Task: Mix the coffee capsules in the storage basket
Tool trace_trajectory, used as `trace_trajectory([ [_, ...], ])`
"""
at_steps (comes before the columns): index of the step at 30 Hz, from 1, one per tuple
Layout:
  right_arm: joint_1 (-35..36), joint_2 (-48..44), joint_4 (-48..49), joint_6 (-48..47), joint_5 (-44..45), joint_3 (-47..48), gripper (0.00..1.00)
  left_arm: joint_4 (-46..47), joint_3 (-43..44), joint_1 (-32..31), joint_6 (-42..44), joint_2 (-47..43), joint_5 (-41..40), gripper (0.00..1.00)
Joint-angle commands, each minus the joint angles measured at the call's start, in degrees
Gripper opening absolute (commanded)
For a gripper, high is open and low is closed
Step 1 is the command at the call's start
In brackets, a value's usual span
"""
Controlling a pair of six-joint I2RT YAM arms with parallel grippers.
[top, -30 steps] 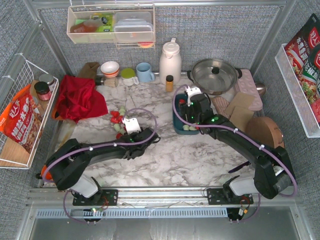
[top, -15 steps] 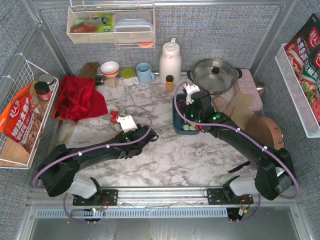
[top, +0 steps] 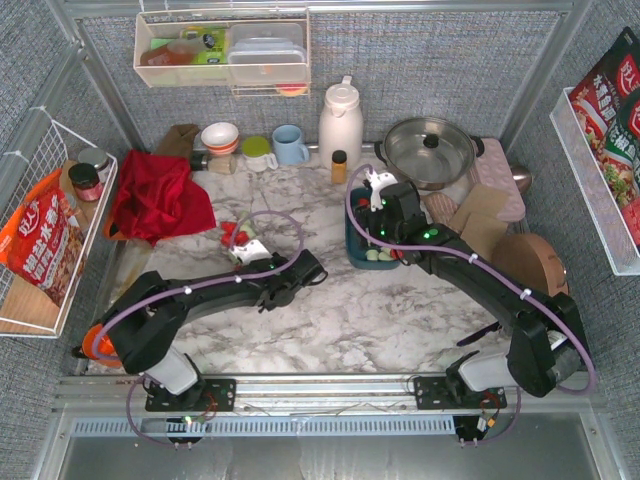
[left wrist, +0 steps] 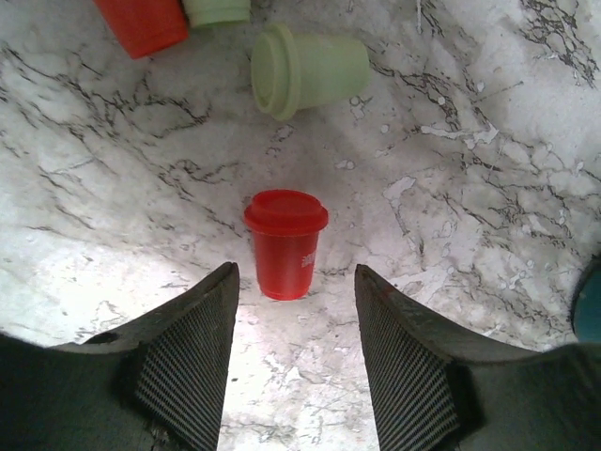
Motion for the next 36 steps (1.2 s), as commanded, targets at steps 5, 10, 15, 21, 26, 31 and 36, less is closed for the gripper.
trace_trajectory([
  [5, 0.1, 0.4, 0.5, 0.3, -0.6, 0.7, 0.72, -1.7, 1.1, 0.0, -3.3, 5.8, -0.1, 0.52],
  [10, 0.1, 0.5, 0.4, 0.4, -1.1, 0.8, 0.73, -1.2, 0.9, 0.0, -3.2, 8.1, -0.2, 0.47],
  [15, 0.1, 0.8, 0.0, 0.4, -1.2, 1.0, 0.73, -0.4, 1.5, -0.1, 0.4, 8.8, -1.5, 0.43],
  [21, 0.2, 0.6, -0.8, 0.9, -2.3, 1.5, 0.73, 10.1, -0.3, -0.7, 19.7, 2.2, -4.4, 0.46],
  [26, 0.4, -0.1, -2.9, 2.0, -5.7, 2.9, 0.73, 33.5, -8.4, -1.0, 42.0, -8.7, 2.0, 0.46],
  [31, 1.0, -1.8, -3.9, 2.8, -9.1, 3.5, 0.73, 60.4, -21.6, -1.7, 61.9, -20.3, 14.6, 0.44],
  [36, 1.1, -2.5, -3.8, 2.5, -8.5, 3.5, 0.73, 46.5, -18.5, -1.7, 57.3, -22.1, 5.6, 0.47],
])
